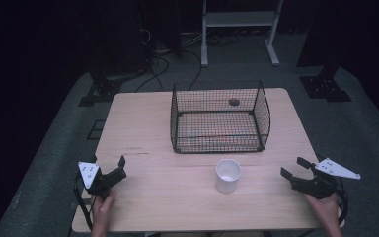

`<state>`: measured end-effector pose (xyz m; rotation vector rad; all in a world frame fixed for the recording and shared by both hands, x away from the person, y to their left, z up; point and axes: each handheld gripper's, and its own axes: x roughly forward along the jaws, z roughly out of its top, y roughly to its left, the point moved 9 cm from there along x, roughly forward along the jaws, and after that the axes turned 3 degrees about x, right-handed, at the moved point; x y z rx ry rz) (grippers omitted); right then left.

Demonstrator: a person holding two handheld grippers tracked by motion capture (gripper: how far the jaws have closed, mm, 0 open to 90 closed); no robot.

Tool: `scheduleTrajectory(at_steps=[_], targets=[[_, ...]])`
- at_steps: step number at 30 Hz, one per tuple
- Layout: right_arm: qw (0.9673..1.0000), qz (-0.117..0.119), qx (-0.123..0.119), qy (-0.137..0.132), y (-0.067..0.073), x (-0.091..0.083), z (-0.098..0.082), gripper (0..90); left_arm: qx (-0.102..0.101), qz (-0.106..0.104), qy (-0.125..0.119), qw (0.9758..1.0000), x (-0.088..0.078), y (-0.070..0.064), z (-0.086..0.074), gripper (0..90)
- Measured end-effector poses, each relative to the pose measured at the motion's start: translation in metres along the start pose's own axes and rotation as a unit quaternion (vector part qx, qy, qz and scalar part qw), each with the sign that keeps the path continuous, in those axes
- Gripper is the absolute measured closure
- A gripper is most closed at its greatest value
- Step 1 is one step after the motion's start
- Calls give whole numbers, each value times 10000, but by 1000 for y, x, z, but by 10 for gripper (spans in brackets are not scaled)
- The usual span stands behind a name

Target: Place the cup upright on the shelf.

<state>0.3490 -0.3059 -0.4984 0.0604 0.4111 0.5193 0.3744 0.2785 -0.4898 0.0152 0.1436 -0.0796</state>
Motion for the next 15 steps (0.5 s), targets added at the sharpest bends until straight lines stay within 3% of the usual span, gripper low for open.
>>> scheduleTrajectory(at_steps=[15], targets=[[9999,123,-77,-2,6,-2,11,168,53,-23,-9,10000,0,-1,0,0]])
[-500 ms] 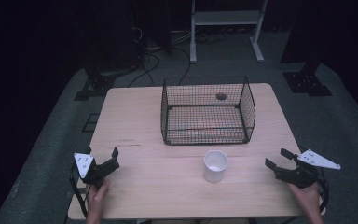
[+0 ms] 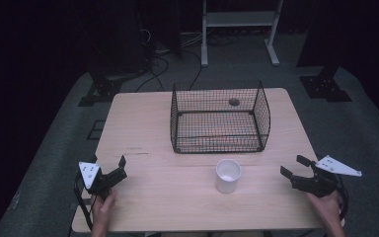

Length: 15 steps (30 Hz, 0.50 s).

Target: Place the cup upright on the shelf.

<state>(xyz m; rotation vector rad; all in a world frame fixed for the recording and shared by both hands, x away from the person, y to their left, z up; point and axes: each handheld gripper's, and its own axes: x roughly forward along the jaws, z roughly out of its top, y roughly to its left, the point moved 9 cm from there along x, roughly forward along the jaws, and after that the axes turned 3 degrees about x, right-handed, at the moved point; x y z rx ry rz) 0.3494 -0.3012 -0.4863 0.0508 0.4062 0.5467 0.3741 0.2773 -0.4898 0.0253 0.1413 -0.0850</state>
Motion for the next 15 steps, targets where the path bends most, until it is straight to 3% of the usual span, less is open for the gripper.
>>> scheduleTrajectory(at_steps=[15], targets=[[9994,277,-186,31,18,6,18,156,-5,2,-4,10000,0,0,0,0]])
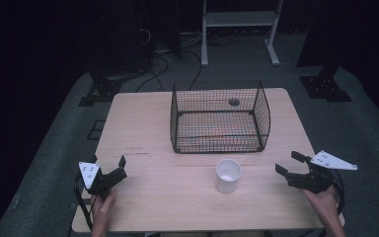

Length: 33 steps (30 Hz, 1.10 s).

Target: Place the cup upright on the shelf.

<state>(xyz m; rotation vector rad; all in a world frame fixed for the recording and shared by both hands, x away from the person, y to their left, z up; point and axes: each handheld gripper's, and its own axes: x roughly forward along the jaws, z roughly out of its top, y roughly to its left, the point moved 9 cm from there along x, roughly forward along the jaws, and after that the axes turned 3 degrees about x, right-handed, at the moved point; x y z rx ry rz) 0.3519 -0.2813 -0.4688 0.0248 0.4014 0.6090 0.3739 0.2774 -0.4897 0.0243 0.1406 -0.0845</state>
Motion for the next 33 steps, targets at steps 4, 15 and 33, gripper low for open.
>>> scheduleTrajectory(at_steps=[4,15,33], targets=[[10000,48,-32,28,3,2,3,156,4,-3,-3,10000,0,0,0,0],[9993,350,-84,116,19,14,12,150,-3,-8,-3,10000,0,0,0,0],[9924,1144,-288,338,64,29,23,116,-13,-17,-10,10000,0,0,0,0]])
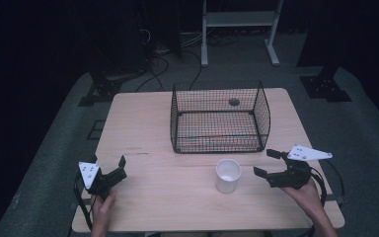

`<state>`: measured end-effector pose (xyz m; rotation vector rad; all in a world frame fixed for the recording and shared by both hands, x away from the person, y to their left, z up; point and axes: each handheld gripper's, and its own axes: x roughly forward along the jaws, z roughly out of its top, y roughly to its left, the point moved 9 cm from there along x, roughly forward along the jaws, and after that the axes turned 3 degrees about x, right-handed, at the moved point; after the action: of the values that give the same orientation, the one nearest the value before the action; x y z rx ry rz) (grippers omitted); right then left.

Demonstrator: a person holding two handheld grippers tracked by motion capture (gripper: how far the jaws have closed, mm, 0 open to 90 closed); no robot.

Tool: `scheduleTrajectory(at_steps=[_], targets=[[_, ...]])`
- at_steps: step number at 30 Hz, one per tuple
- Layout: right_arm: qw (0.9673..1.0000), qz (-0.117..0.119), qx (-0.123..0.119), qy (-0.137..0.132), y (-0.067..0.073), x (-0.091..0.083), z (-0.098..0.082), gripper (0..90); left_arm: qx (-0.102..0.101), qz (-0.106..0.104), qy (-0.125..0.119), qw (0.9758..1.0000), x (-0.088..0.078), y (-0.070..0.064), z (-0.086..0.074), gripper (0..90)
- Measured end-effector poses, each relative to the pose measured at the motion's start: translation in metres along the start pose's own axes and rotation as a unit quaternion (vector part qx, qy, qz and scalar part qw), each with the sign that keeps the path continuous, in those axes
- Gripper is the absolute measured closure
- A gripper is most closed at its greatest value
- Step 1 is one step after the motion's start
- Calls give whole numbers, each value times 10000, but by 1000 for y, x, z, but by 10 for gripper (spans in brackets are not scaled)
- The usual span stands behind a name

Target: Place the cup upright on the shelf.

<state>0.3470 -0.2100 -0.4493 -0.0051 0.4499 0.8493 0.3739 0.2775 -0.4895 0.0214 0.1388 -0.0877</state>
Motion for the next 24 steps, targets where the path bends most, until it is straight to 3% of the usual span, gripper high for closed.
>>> scheduleTrajectory(at_steps=[6,17,24], targets=[[9994,249,-168,169,18,10,2,106,-8,-6,-5,10000,0,0,0,0],[9972,613,-251,344,43,24,-3,92,0,-8,-1,10000,0,0,0,0],[9962,697,-319,424,52,34,-7,88,-2,-5,1,10000,0,0,0,0]])
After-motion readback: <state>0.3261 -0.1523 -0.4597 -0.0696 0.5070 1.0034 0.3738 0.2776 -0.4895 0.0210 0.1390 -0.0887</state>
